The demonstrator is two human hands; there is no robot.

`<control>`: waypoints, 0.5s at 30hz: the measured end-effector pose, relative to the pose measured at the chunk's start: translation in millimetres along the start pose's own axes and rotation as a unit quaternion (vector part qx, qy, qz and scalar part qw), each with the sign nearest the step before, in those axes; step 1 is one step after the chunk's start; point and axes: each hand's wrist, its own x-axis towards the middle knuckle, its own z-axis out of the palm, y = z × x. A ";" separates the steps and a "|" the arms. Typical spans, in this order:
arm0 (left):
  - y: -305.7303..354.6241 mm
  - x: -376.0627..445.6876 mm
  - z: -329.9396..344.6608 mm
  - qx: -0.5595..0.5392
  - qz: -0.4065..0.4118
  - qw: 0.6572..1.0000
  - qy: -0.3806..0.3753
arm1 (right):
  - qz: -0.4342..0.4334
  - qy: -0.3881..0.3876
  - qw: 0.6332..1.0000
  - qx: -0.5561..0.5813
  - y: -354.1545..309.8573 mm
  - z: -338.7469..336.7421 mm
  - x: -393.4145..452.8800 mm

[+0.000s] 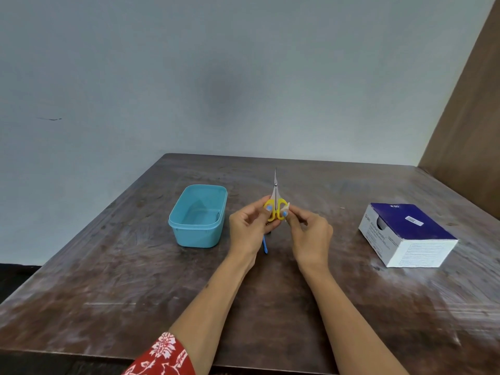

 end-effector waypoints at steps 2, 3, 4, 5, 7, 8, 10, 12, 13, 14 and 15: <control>0.1 -0.8 1.6 -0.006 -0.009 1.000 -0.008 | 0.004 0.023 1.000 -0.001 -0.7 -1.9 0.4; 0.2 -1.4 2.3 -0.008 -0.010 1.000 -0.011 | 0.011 0.029 1.000 0.006 -0.3 -2.3 0.9; 0.4 -1.8 2.6 -0.009 -0.008 1.000 -0.012 | 0.020 0.029 0.999 0.018 0.5 -2.2 1.4; 0.8 -2.1 2.9 -0.011 -0.004 1.000 -0.011 | 0.033 0.021 0.999 0.030 1.9 -1.3 1.4; 0.9 -1.6 1.7 -0.016 0.007 1.000 -0.001 | 0.066 -0.007 0.996 0.060 4.1 2.3 1.3; 0.7 -1.0 1.0 -0.013 0.012 1.000 0.006 | 0.081 -0.018 0.993 0.078 4.5 4.4 1.3; 0.6 -0.6 0.8 -0.002 0.015 1.000 0.014 | 0.097 -0.019 0.990 0.098 3.7 6.3 0.6; 0.2 -0.9 1.9 0.009 0.017 1.000 0.014 | 0.089 0.008 0.991 0.096 1.3 5.2 0.2; 0.0 -1.1 2.7 0.014 0.019 1.000 0.013 | 0.085 0.022 0.991 0.098 0.6 4.2 0.4; -0.3 -1.3 2.9 0.018 0.022 1.000 0.013 | 0.084 0.027 0.991 0.101 0.7 3.7 0.5; -0.6 -1.0 2.6 0.020 0.025 0.999 0.014 | 0.088 0.021 0.990 0.106 1.0 4.0 0.5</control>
